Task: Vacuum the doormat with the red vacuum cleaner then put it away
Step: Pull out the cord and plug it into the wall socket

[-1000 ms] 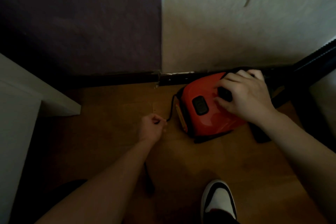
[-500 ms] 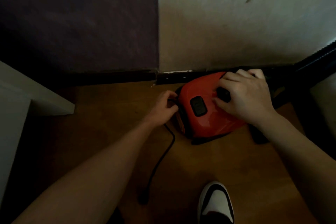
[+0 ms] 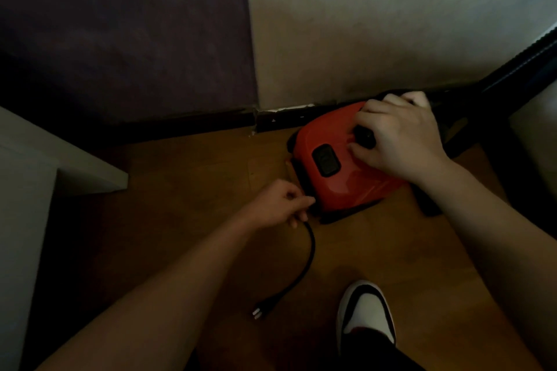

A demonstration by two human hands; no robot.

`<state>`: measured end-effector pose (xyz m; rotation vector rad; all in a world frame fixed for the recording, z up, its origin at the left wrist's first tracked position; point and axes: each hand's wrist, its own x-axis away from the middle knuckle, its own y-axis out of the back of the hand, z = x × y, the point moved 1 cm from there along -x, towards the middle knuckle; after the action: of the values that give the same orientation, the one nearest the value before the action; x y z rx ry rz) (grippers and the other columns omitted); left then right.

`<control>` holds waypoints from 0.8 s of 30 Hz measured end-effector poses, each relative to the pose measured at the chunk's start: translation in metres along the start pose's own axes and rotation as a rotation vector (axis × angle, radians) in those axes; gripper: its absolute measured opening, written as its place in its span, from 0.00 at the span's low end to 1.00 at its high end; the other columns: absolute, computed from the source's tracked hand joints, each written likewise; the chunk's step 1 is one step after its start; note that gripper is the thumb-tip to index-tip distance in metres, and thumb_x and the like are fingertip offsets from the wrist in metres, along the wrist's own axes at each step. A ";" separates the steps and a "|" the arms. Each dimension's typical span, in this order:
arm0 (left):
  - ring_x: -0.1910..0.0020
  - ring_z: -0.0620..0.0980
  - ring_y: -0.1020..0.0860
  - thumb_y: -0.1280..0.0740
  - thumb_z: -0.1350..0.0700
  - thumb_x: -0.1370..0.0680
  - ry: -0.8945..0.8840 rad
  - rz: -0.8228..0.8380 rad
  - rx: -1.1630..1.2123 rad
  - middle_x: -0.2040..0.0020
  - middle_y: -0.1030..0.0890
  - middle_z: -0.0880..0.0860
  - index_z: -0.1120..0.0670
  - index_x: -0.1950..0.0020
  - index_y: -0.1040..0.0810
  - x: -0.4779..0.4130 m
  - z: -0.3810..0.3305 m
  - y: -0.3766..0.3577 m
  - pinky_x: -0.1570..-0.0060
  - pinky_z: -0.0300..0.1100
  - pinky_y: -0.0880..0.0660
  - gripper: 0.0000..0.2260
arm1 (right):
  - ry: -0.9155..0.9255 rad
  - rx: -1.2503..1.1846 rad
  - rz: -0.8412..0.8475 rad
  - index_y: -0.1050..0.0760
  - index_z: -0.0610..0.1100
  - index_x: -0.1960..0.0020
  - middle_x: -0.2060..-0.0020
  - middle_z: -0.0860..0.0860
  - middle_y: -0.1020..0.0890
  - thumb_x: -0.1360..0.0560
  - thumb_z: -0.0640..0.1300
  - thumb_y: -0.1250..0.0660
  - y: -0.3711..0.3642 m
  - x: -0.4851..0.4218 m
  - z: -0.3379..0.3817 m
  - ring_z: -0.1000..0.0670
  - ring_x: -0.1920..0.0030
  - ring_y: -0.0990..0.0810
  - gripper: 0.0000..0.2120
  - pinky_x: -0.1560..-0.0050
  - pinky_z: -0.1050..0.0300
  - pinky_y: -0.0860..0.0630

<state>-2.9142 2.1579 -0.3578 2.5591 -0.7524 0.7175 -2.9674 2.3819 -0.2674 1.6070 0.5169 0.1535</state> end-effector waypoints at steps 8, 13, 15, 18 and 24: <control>0.61 0.50 0.18 0.31 0.68 0.22 0.404 -0.123 0.869 0.54 0.19 0.59 0.66 0.41 0.25 -0.003 0.032 -0.049 0.63 0.42 0.17 0.11 | -0.009 -0.002 -0.026 0.19 0.47 0.52 0.57 0.49 0.19 0.30 0.54 0.26 0.000 0.000 0.001 0.41 0.53 0.22 0.13 0.46 0.44 0.35; 0.59 0.48 0.22 0.39 0.72 0.20 0.363 -0.277 1.053 0.51 0.23 0.58 0.62 0.36 0.29 -0.017 0.039 -0.046 0.61 0.41 0.18 0.14 | 0.007 -0.008 -0.036 0.18 0.47 0.52 0.57 0.49 0.18 0.30 0.54 0.25 -0.003 0.000 0.000 0.41 0.53 0.22 0.12 0.46 0.44 0.34; 0.60 0.48 0.24 0.41 0.73 0.20 0.269 -0.374 1.067 0.56 0.24 0.56 0.57 0.43 0.26 -0.021 0.033 -0.027 0.61 0.40 0.22 0.14 | 0.014 -0.009 -0.039 0.18 0.47 0.52 0.57 0.49 0.19 0.30 0.54 0.25 -0.004 0.000 -0.001 0.41 0.54 0.22 0.12 0.46 0.44 0.34; 0.58 0.48 0.24 0.39 0.73 0.24 0.096 -0.460 0.720 0.57 0.24 0.51 0.50 0.49 0.22 -0.017 0.017 0.006 0.61 0.41 0.28 0.18 | 0.019 -0.009 -0.035 0.18 0.46 0.52 0.57 0.49 0.18 0.30 0.54 0.25 -0.004 -0.001 -0.002 0.40 0.54 0.21 0.13 0.46 0.43 0.33; 0.54 0.34 0.23 0.32 0.57 0.20 -0.193 0.018 -0.161 0.53 0.20 0.43 0.46 0.50 0.20 0.020 -0.013 0.041 0.54 0.32 0.29 0.05 | 0.007 -0.016 -0.024 0.18 0.48 0.53 0.56 0.50 0.18 0.30 0.55 0.25 -0.003 0.000 -0.001 0.41 0.53 0.22 0.12 0.45 0.45 0.35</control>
<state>-2.9282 2.1241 -0.3270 2.5000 -0.8574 0.4010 -2.9682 2.3825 -0.2698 1.5849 0.5384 0.1449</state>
